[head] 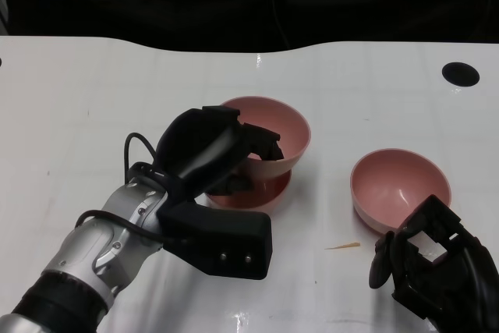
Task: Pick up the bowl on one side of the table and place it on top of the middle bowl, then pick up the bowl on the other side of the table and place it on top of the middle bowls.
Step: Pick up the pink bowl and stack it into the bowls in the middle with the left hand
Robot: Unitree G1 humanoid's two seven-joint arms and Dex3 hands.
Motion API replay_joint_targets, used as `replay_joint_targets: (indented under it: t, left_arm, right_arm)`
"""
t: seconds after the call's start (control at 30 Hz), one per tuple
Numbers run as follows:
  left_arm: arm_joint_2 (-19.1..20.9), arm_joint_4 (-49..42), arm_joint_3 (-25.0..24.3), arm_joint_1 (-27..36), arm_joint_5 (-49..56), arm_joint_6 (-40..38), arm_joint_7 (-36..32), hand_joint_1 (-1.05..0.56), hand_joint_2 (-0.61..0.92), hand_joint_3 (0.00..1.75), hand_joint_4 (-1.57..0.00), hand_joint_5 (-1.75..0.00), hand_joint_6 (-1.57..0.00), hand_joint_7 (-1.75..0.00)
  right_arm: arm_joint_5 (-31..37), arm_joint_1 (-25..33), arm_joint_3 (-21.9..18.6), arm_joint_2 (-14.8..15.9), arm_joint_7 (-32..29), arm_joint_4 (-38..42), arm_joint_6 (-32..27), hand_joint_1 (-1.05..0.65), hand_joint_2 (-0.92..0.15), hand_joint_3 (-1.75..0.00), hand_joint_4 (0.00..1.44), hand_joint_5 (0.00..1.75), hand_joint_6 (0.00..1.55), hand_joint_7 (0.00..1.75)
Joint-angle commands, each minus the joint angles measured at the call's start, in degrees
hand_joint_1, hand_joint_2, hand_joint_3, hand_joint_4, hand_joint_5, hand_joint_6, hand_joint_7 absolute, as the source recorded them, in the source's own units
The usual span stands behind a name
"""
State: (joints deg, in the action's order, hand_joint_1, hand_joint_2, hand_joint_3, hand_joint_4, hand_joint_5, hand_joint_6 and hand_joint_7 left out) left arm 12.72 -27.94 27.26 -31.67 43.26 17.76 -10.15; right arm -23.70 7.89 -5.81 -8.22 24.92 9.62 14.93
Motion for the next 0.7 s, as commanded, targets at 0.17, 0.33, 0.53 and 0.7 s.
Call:
replay_joint_targets:
  t: [0.17,0.33,0.53,0.7]
  left_arm:
    - [0.8,-3.0,-0.8,0.4,-0.6,0.8,-2.3,-0.05,0.92,0.15,-0.67,-1.74,-0.73,-1.37]
    - [1.0,-4.6,-1.3,0.4,-1.8,2.1,-2.3,-0.04,0.92,0.21,-0.69,-1.71,-0.71,-1.4]
    - [1.0,-5.7,-1.1,0.2,-1.7,1.9,-2.3,-0.04,0.92,0.18,-0.66,-1.73,-0.71,-1.38]
    - [0.9,-7.0,-1.1,-0.1,-1.9,2.8,-2.5,-0.05,0.92,0.21,-0.66,-1.74,-0.7,-1.41]
  right_arm:
    - [-0.8,0.4,-0.4,1.3,0.4,-1.2,-1.2,0.04,-0.71,-1.18,0.85,1.75,0.54,1.75]
    - [-1.4,0.7,-0.4,1.2,0.1,-2.0,-2.5,0.03,-0.71,-1.17,0.84,1.75,0.54,1.75]
    - [-1.2,0.8,-0.4,1.1,-0.1,-2.2,-2.5,0.04,-0.71,-1.16,0.84,1.75,0.53,1.75]
    - [-1.2,0.7,-0.4,1.1,0.3,-1.9,-2.1,0.03,-0.73,-1.15,0.84,1.75,0.53,1.75]
